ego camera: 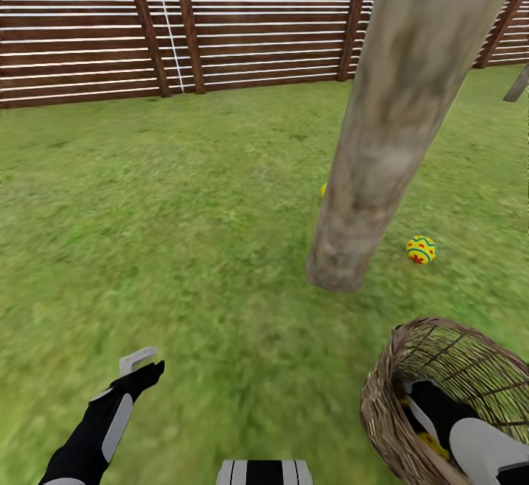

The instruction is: Take the three Easter eggs out of the wicker basket on the lawn in the garden, then place them on the lawn next to a single tree (choose any tree) so that all three eggs are next to the same tree and none are left in the basket.

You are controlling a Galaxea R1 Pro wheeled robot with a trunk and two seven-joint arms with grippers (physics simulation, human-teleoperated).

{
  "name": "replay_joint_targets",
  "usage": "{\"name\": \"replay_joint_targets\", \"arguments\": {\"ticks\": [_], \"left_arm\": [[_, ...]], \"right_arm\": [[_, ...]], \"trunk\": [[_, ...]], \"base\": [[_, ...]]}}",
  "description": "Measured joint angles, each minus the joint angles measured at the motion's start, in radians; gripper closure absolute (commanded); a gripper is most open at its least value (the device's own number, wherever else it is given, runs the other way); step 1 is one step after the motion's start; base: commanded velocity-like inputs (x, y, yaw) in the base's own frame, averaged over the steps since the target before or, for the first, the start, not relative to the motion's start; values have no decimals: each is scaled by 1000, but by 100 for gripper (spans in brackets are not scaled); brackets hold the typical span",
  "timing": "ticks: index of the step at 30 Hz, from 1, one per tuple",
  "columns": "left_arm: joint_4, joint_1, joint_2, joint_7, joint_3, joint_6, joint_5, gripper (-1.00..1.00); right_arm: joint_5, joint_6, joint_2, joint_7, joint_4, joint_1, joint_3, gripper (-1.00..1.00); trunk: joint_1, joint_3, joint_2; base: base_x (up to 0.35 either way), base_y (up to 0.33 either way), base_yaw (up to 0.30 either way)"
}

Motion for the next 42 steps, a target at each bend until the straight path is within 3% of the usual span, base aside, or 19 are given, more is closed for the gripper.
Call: {"name": "replay_joint_targets", "arguments": {"ticks": [14, 42], "left_arm": [[-3, 0, -1, 3, 3, 3, 0, -100], [-3, 0, -3, 3, 0, 4, -2, -100]], "right_arm": [[0, 0, 3, 0, 33, 0, 1, 100], [-1, -26, 2, -2, 33, 0, 1, 100]], "trunk": [[-6, 54, 3], [-19, 163, 10]], "base": [[-146, 0, 0], [-3, 0, 0]]}}
